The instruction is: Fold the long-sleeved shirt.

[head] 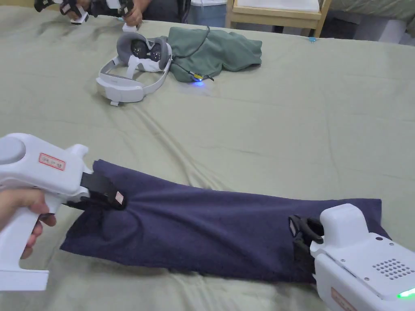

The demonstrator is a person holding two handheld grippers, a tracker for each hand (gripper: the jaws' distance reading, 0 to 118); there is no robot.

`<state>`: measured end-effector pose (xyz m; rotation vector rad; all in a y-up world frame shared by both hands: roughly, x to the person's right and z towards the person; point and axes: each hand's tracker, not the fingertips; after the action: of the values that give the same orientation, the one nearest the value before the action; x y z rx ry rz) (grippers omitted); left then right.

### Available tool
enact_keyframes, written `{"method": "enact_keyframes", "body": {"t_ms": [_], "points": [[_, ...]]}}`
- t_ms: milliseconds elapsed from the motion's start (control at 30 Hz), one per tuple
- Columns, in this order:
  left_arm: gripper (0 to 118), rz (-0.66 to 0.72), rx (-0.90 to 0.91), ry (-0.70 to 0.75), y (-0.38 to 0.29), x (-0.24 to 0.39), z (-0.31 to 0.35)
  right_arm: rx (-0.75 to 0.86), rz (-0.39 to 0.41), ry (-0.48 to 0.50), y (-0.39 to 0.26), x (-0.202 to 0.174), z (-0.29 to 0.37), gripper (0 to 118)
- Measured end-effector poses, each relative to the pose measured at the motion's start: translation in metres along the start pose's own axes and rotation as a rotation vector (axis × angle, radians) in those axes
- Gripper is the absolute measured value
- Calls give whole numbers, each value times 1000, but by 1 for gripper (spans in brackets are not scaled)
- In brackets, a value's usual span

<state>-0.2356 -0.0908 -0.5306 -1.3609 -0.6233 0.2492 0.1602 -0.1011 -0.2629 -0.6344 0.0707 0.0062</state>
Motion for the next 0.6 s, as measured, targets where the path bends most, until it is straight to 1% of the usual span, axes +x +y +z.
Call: {"method": "enact_keyframes", "body": {"t_ms": [133, 167, 200, 233, 267, 300, 367, 433, 533, 600], "points": [[14, 31, 7, 152, 12, -30, 45, -8, 23, 71, 5, -29, -12, 15], [14, 23, 20, 229, 14, -35, 55, -4, 30, 93, 7, -37, -15, 15], [14, 18, 19, 319, 15, -39, 64, 1, 29, 96, 9, -44, -17, 15], [14, 20, 30, 376, 15, -36, 70, -5, 28, 112, 12, -51, -21, 15], [14, 30, 48, 427, 15, -39, 77, -11, 22, 149, 15, -57, -26, 15], [14, 51, 53, 425, 13, -39, 82, -7, 21, 168, 18, -63, -29, 15], [14, 48, 59, 393, 6, -30, 86, -4, 39, 172, 21, -73, -35, 15], [14, 2, 80, 390, -2, -6, 83, 6, 22, 196, 22, -74, -34, 15], [14, -28, 91, 365, -9, 46, 77, 4, -6, 200, 20, -65, -27, 15], [14, -89, 92, 349, -10, 88, 66, 15, -7, 176, 14, -53, -17, 16]]}}
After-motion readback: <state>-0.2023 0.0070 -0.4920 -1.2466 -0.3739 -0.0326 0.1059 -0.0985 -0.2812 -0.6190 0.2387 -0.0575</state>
